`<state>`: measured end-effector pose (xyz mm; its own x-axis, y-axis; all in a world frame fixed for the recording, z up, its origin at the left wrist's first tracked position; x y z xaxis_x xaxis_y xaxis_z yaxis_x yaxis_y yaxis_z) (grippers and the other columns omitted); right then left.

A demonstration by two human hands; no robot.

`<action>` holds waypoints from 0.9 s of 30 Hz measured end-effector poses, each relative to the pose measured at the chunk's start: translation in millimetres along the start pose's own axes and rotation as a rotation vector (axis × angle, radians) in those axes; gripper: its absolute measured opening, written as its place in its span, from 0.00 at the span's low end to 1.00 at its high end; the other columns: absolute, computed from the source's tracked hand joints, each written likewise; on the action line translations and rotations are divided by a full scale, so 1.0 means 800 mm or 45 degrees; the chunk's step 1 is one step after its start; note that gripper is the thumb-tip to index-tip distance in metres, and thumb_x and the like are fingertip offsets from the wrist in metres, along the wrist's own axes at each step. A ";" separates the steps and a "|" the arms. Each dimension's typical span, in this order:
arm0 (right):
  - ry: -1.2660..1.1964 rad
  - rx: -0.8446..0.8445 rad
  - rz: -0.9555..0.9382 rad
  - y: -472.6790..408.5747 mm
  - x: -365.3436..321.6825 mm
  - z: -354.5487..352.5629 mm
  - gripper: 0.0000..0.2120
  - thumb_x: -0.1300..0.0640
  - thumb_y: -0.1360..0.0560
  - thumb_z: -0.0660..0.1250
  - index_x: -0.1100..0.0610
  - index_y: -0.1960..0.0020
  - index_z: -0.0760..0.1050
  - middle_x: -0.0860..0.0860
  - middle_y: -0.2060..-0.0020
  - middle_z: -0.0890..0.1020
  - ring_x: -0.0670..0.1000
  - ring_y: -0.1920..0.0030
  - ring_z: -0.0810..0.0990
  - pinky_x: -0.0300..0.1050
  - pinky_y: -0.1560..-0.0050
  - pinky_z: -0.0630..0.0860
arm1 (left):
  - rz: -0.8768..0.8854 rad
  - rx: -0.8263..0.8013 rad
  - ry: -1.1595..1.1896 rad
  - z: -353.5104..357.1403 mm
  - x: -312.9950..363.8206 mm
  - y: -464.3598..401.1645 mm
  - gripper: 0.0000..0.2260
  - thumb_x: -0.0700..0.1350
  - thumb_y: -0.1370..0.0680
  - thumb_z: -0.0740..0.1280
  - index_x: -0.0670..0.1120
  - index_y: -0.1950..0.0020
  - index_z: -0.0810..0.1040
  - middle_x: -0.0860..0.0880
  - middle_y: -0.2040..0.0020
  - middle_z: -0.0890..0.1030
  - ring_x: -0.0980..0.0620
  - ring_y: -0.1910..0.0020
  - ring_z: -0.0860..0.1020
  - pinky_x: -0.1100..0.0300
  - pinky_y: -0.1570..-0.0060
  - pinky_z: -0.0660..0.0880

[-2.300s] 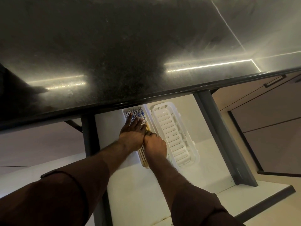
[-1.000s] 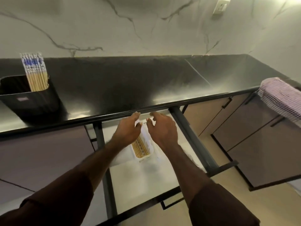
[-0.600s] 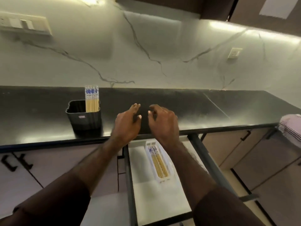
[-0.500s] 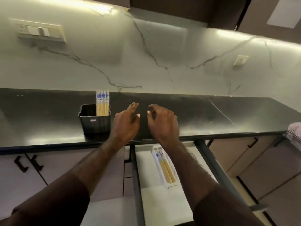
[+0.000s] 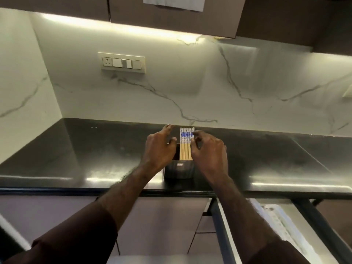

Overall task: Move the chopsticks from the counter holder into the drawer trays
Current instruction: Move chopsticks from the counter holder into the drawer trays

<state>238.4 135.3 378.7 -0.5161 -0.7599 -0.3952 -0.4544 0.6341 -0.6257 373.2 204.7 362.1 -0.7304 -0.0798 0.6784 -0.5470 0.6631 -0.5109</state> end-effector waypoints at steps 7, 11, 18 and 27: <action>0.061 -0.127 0.084 -0.022 0.027 0.076 0.15 0.54 0.22 0.66 0.55 0.37 0.76 0.53 0.46 0.84 0.48 0.51 0.83 0.45 0.52 0.81 | -0.065 -0.134 0.029 0.038 -0.064 -0.021 0.21 0.41 0.21 0.65 0.45 0.28 0.70 0.46 0.30 0.73 0.50 0.37 0.77 0.73 0.47 0.68; 0.044 -0.166 0.143 -0.037 0.058 0.120 0.15 0.55 0.23 0.67 0.56 0.37 0.76 0.53 0.47 0.84 0.48 0.53 0.84 0.42 0.54 0.81 | -0.095 -0.206 0.024 0.075 -0.094 -0.042 0.21 0.41 0.21 0.65 0.45 0.28 0.69 0.44 0.33 0.76 0.49 0.40 0.79 0.85 0.59 0.64; -0.042 -0.314 0.249 -0.082 0.124 0.195 0.15 0.54 0.23 0.66 0.54 0.36 0.76 0.51 0.48 0.84 0.44 0.55 0.82 0.34 0.56 0.76 | -0.132 -0.251 -0.004 0.142 -0.123 -0.112 0.23 0.42 0.21 0.65 0.46 0.26 0.67 0.45 0.28 0.71 0.48 0.34 0.75 0.60 0.39 0.71; -0.132 -0.385 0.273 -0.119 0.160 0.260 0.16 0.55 0.23 0.66 0.55 0.35 0.75 0.52 0.48 0.84 0.45 0.53 0.82 0.35 0.52 0.77 | -0.243 -0.235 0.008 0.200 -0.162 -0.170 0.22 0.41 0.21 0.65 0.46 0.27 0.68 0.44 0.32 0.75 0.49 0.36 0.76 0.62 0.41 0.71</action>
<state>366.5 -52.5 247.9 -0.5534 -0.6062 -0.5712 -0.5459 0.7819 -0.3011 476.8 5.8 259.6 -0.6182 -0.2121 0.7569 -0.5903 0.7611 -0.2689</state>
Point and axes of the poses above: each hand's wrist, its own y-axis away from the middle knuckle, its own z-axis out of the palm, x = y × z, the point moved 5 cm from there along -y, towards the middle knuckle
